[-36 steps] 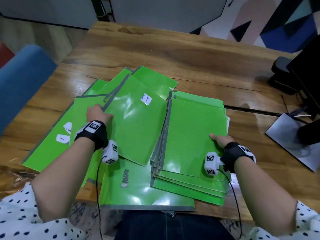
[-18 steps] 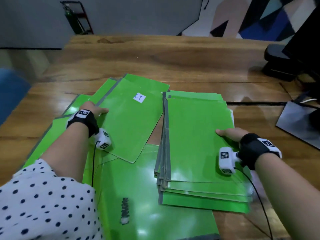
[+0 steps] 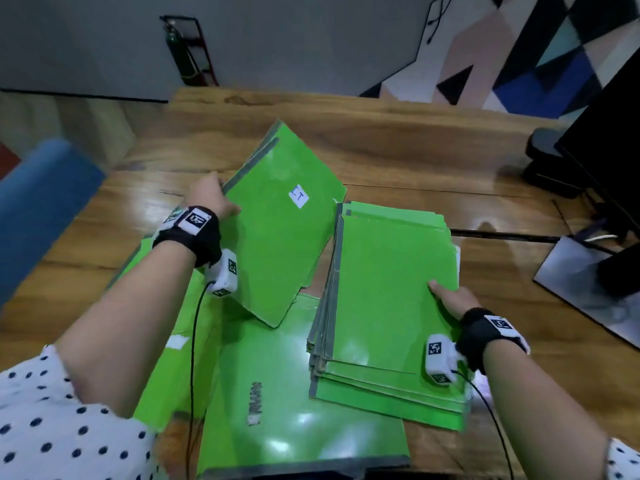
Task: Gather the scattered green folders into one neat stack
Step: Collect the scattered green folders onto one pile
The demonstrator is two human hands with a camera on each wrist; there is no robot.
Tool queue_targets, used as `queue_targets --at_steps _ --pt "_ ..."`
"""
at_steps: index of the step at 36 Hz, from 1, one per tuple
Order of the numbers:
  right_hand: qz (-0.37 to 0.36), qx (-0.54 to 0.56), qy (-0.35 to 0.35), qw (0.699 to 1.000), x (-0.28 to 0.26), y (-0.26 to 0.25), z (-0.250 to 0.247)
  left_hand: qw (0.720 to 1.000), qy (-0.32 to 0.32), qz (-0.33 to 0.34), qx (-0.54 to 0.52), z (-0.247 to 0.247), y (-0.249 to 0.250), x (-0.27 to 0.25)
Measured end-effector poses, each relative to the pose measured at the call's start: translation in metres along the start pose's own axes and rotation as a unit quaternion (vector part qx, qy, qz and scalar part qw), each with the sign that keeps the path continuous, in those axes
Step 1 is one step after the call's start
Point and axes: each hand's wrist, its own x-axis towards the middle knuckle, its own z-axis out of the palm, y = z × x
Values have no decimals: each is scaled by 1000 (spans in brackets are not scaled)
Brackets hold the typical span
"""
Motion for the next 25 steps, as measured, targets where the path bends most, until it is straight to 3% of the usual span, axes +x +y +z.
queue_targets --at_steps 6,10,14,18,25 --pt "-8 14 -12 1000 -14 2 -2 978 98 144 115 -35 49 -39" --pt "-13 27 -44 999 -19 5 -2 956 146 189 171 -55 72 -64" --pt "-13 54 -75 996 -8 11 -3 965 165 173 107 -76 81 -73" --pt "-21 45 -75 996 -8 10 -7 986 116 118 -13 -82 79 -72" --pt "-22 52 -88 995 -3 12 -9 986 116 59 -105 -71 57 -75"
